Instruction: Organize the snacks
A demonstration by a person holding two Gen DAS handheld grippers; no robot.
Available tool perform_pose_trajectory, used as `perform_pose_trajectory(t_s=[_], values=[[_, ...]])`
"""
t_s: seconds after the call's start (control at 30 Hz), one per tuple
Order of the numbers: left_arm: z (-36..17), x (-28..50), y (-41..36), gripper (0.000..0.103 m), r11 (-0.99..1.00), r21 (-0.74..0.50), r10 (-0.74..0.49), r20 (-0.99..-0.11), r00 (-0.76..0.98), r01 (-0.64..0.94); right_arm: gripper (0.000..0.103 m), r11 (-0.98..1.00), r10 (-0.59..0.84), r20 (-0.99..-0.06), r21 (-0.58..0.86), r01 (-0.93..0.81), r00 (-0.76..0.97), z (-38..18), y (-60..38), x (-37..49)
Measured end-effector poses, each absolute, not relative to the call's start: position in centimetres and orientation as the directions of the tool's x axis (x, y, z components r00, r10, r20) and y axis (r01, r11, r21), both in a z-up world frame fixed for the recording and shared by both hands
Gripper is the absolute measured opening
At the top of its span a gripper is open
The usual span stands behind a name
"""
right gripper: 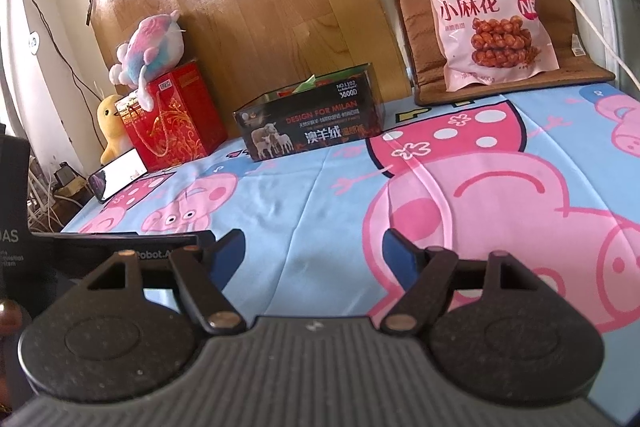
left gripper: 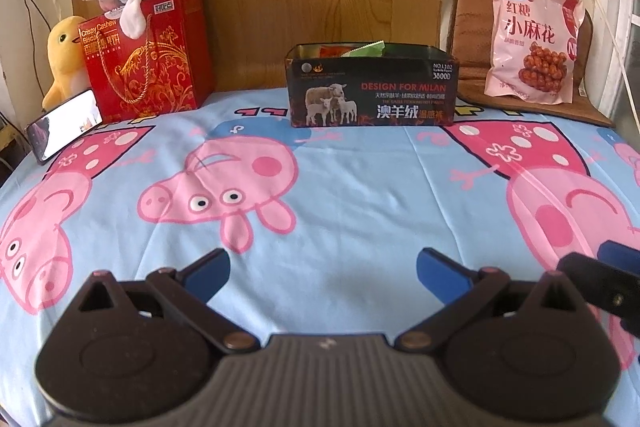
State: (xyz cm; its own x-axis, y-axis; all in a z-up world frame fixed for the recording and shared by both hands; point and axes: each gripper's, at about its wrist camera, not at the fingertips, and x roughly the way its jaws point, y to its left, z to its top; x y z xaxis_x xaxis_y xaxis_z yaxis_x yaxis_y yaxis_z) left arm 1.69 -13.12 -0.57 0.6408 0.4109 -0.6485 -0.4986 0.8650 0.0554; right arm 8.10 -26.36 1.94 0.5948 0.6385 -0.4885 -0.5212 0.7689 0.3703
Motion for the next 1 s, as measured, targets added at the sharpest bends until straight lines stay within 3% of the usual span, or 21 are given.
perform_pose_trajectory(t_s=[1.0], values=[[-1.59,1.61,-12.86,0.103,0.865,0.079,0.414,-0.670,0.617,-0.496,0.078,0.778,0.627,-0.503,0.384,-0.497,0.595,1.30,-26.51,8.28]])
